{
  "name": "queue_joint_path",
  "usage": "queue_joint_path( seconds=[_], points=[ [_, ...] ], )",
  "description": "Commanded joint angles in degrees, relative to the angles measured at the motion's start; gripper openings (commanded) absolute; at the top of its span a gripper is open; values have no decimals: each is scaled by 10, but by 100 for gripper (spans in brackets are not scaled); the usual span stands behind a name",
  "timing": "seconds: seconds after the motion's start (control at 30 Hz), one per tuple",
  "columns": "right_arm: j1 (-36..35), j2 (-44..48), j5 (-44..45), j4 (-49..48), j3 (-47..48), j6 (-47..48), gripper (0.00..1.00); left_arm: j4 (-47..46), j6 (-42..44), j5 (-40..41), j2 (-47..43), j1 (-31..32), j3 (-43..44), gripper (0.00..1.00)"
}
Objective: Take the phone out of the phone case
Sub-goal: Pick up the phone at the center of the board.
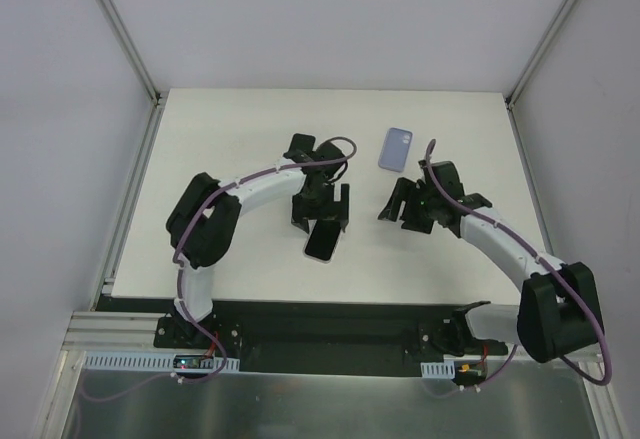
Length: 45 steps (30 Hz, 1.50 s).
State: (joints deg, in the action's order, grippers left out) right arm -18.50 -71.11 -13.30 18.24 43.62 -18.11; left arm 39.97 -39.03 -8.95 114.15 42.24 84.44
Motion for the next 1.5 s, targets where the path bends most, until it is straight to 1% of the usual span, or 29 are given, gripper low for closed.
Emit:
queue_joint_path(
  seconds=[0.0,0.03,0.13,0.2,0.3,0.37,0.4,0.5,0.57,0.67,0.7,0.77,0.8,0.83,0.87,0.97,1.03,1.07,1.2,1.33,1.47],
  points=[
    [-53,-35,16,-7,45,-21,73,-3,-13,2,-102,-22,-41,97],
    [-76,-42,23,-5,51,-25,73,-4,-11,2,-133,-42,-55,97],
    [-113,-75,39,-6,70,-32,73,-9,3,3,-191,-79,-105,98],
    [-123,-96,43,-7,77,-35,73,-7,27,12,-208,-87,-123,98],
    [-126,-107,52,-9,86,-40,73,-1,46,21,-206,-72,-124,96],
    [-125,-105,69,-1,94,-35,73,14,46,47,-193,-39,-117,97],
    [-125,-105,71,2,101,-33,73,20,34,73,-188,-32,-111,97],
    [-130,-125,58,18,134,-26,73,20,11,79,-182,-31,-113,98],
    [-147,-145,68,47,170,-21,73,19,11,83,-176,-31,-111,98],
    [-174,-189,92,86,202,-36,73,5,11,62,-182,-49,-123,98],
    [-182,-212,100,95,222,-42,73,-6,5,50,-190,-58,-146,98],
    [-210,-236,127,125,245,-67,73,-25,2,22,-233,-94,-176,98],
    [-219,-263,129,137,272,-77,73,-38,1,16,-249,-108,-204,98],
    [-234,-276,129,152,283,-95,73,-40,3,11,-281,-136,-216,98],
    [-240,-288,146,155,292,-104,74,-39,6,13,-297,-147,-225,98],
    [-261,-328,140,158,321,-141,77,-39,25,13,-348,-183,-248,98],
    [-273,-356,142,165,346,-153,79,-37,33,14,-368,-189,-257,98],
    [-276,-365,141,166,354,-159,96,-36,33,13,-372,-191,-259,98],
    [-294,-415,151,200,399,-167,96,-35,32,10,-374,-190,-267,98],
    [-304,-442,170,218,415,-179,96,-35,34,8,-372,-190,-273,98],
    [-308,-467,211,246,434,-185,96,-35,40,9,-375,-190,-273,98]
  ],
)
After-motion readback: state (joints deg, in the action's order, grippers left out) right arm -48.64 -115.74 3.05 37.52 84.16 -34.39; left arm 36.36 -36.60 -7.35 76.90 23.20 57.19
